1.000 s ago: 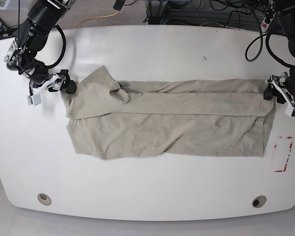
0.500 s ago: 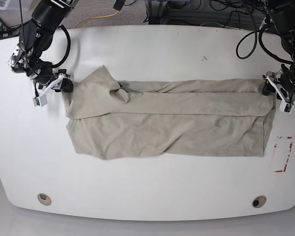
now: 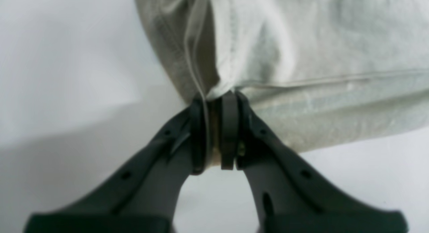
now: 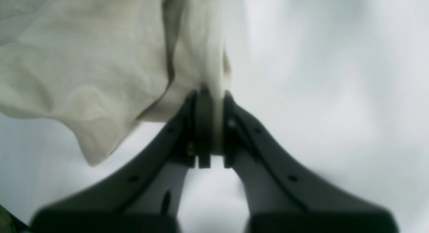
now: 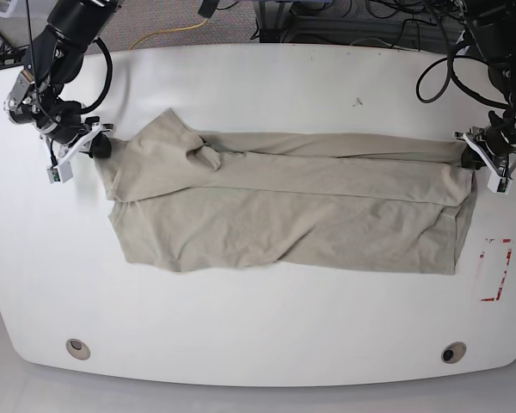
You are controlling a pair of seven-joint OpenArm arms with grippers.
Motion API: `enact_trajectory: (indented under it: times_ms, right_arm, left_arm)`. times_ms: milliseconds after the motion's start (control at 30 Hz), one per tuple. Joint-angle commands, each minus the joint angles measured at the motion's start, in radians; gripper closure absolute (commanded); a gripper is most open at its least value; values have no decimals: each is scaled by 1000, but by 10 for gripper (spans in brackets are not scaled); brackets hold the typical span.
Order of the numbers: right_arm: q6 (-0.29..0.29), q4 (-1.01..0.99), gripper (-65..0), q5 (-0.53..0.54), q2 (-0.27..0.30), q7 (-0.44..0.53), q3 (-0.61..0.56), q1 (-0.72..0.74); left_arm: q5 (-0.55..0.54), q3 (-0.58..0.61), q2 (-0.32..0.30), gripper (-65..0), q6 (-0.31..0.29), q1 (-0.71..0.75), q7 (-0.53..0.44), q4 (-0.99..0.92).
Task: Fold the T-shirt properly
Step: 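Drag the folded shirt toward the robot with both grippers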
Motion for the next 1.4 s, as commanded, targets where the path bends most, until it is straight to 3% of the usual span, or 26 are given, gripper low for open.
enact_trajectory:
  times_ms: [0,367,467,633,767,1033,1267,1367]
  right_arm:
    - [-1,77,0,8,23,-30,9,-6]
    - [-1,225,0,8,23,-74,10,-184]
    - [-1,228,-94,10,19,-74,17,-224]
    - [-1,259,-382,109,11,-74,79,-273]
    - [-1,291,-504,228,13,-74,99,-312]
    - [-1,343,-460,539,-9,-77,92,-454]
    - [-1,343,-450,562,-96,-209,92,-480]
    - [-1,338,-442,553,-128,-217,87,-480]
  left_arm:
    - [19,-3,-18,-49,-1,38,39,46]
    - [18,-27,-18,-49,-1,317,40,327]
    - [18,-81,-14,-49,-1,368,40,353]
    - [22,-121,-14,-50,-1,394,69,357]
    - [22,-156,-14,-50,-1,389,131,357]
    - [19,-162,-14,-50,-1,388,141,362]
    - [21,-161,-14,-50,-1,388,141,362]
    - [21,-159,-12,-50,-1,386,141,362]
